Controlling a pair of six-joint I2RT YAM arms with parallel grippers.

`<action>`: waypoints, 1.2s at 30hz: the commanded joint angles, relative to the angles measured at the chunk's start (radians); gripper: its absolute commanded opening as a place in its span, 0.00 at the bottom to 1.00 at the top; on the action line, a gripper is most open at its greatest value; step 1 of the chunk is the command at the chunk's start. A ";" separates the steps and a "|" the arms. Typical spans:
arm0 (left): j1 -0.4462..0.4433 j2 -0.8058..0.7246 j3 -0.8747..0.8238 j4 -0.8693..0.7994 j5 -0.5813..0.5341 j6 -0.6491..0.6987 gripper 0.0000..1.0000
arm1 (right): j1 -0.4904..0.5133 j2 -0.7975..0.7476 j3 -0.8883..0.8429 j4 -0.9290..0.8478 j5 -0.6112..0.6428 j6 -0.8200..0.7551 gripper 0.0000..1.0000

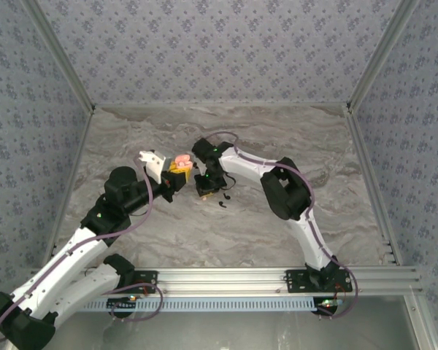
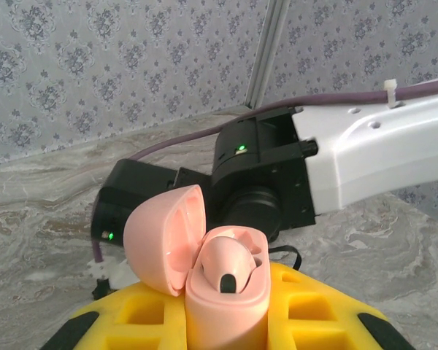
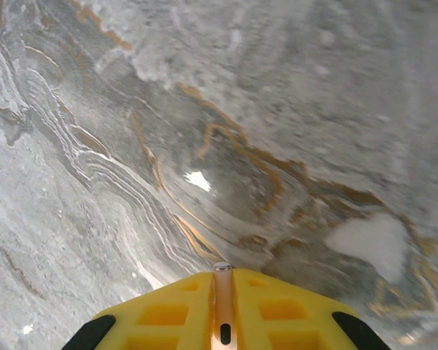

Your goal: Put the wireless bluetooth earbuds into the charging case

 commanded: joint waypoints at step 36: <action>0.002 0.079 0.012 0.090 0.029 -0.017 0.07 | -0.252 -0.255 -0.351 0.020 0.230 -0.066 0.15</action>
